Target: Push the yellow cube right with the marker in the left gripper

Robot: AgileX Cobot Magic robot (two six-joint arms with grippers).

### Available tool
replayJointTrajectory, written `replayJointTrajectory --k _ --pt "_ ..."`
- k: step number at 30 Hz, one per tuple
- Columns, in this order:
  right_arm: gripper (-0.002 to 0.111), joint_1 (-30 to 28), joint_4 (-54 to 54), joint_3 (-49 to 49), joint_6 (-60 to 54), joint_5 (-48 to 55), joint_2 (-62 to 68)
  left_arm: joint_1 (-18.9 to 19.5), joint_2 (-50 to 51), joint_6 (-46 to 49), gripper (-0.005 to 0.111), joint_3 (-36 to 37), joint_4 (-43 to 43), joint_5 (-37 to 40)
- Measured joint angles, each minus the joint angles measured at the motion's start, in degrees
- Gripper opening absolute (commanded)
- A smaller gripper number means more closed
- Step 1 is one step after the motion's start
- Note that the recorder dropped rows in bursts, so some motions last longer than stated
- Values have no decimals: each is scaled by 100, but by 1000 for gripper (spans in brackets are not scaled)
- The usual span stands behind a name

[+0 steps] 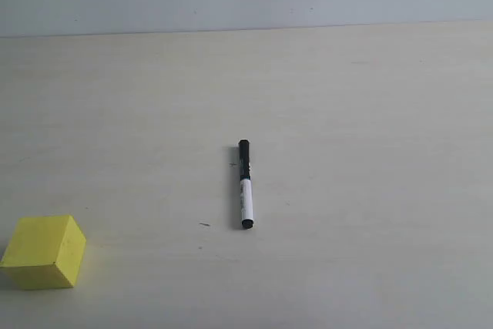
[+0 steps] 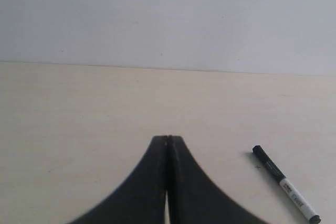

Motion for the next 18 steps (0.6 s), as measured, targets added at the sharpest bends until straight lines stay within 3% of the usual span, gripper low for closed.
replayJointTrajectory --k 14,18 --pt "0 0 0 0 0 0 0 0 0 13 0 0 0 -12" --pt "0 0 0 0 0 0 0 0 0 -43 0 10 -265 -424"
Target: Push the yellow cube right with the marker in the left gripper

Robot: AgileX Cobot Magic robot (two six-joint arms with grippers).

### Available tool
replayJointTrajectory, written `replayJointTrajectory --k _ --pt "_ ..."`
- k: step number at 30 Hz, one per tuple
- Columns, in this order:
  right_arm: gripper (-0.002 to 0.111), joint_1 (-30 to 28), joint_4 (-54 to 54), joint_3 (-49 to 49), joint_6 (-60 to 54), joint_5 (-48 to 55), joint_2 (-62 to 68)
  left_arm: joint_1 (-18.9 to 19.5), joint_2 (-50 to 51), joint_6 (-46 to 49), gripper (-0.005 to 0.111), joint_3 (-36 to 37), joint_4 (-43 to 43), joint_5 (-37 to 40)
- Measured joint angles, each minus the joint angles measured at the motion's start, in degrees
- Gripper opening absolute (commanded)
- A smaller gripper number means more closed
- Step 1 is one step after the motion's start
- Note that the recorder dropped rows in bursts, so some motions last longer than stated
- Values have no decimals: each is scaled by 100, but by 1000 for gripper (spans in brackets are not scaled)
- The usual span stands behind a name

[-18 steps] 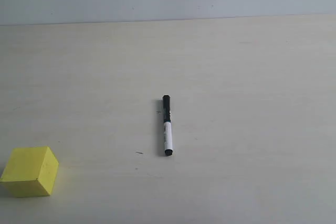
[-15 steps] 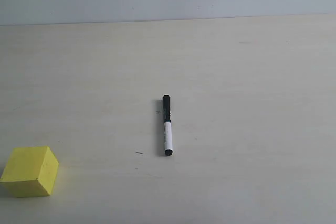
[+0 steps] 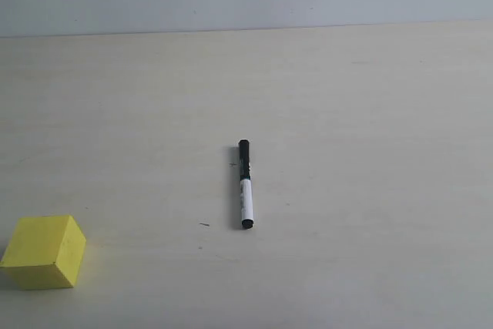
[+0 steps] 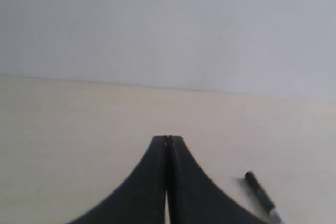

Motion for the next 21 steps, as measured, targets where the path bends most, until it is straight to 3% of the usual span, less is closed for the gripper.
replayJointTrajectory --k 11,14,18,21 --pt "0 0 0 0 0 0 0 0 0 -1140 0 12 -902 -1373" --pt "0 0 0 0 0 0 0 0 0 -1321 0 12 -915 -2237" --pt "0 0 0 0 0 0 0 0 0 -1385 0 12 -903 -2016" --pt "0 0 0 0 0 0 0 0 177 -1532 0 -3 -780 -2281"
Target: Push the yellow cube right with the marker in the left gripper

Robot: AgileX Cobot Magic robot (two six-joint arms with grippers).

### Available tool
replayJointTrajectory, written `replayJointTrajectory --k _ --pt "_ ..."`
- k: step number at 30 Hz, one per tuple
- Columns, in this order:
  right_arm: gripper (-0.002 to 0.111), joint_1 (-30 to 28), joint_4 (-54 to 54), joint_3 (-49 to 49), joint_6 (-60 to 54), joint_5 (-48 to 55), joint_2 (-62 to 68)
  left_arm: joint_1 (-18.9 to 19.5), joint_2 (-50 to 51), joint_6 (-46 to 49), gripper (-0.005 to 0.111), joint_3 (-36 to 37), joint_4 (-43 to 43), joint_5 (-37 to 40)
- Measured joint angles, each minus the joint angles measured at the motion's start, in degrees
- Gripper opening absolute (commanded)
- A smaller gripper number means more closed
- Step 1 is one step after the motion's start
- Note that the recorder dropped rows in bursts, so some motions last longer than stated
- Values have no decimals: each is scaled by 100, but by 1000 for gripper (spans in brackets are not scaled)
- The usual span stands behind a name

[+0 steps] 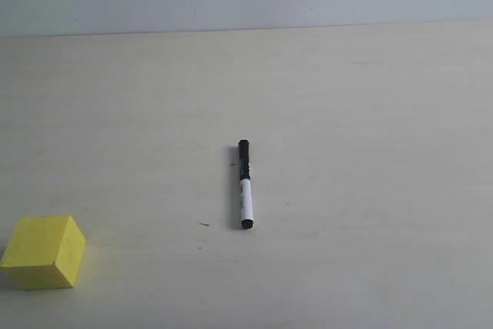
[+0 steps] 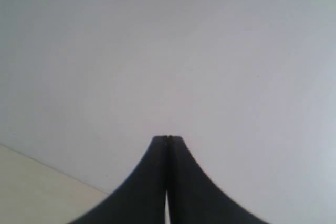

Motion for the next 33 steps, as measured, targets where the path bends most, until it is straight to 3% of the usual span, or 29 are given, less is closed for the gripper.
replayJointTrajectory --k 5,10,16,24,33 --pt "0 0 0 0 0 0 0 0 1055 -102 0 -766 1109 156" --pt "0 0 0 0 0 0 0 0 2208 -102 0 -1322 1524 622" --pt "0 0 0 0 0 0 0 -235 3965 158 0 -2989 2081 2242" --pt "0 0 0 0 0 0 0 -1069 6672 588 0 -5857 2169 5152" --pt "0 0 0 0 0 0 0 -2228 8808 223 4 -7658 2169 6348"
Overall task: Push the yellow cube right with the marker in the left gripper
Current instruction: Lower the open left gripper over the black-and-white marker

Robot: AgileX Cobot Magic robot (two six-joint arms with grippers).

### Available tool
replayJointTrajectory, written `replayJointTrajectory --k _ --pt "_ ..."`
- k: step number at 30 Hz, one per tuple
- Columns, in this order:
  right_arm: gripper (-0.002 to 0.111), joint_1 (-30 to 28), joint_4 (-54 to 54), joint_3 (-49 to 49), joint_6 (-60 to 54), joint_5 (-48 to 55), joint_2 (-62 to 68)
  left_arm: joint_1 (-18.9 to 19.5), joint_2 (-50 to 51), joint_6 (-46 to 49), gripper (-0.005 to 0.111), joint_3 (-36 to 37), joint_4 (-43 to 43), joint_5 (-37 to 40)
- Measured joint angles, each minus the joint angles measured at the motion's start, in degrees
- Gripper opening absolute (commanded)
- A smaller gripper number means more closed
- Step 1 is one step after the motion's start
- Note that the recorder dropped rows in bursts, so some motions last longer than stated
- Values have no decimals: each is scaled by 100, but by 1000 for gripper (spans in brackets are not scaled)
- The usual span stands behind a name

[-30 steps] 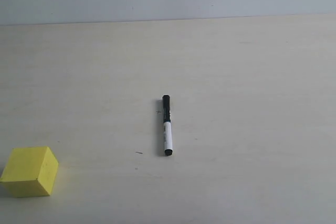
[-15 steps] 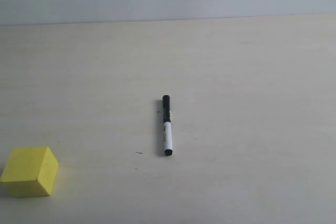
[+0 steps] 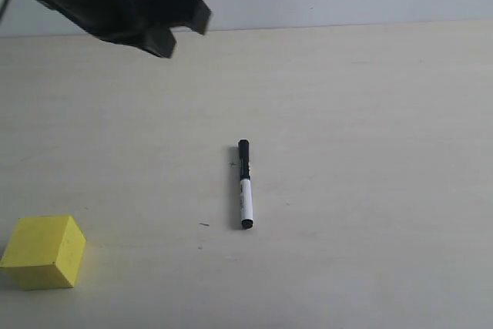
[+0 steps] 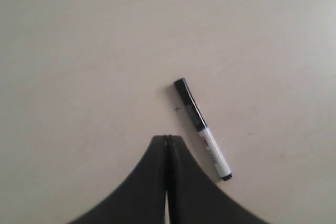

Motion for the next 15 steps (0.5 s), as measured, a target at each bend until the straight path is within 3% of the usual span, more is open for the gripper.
replayJointTrajectory --k 4,9,15 --pt "0 0 0 0 0 0 0 -365 801 -25 27 -480 0 264" --pt "0 0 0 0 0 0 0 -461 1334 -444 58 -839 0 369" --pt "0 0 0 0 0 0 0 -461 1674 -1418 61 -963 -186 409"
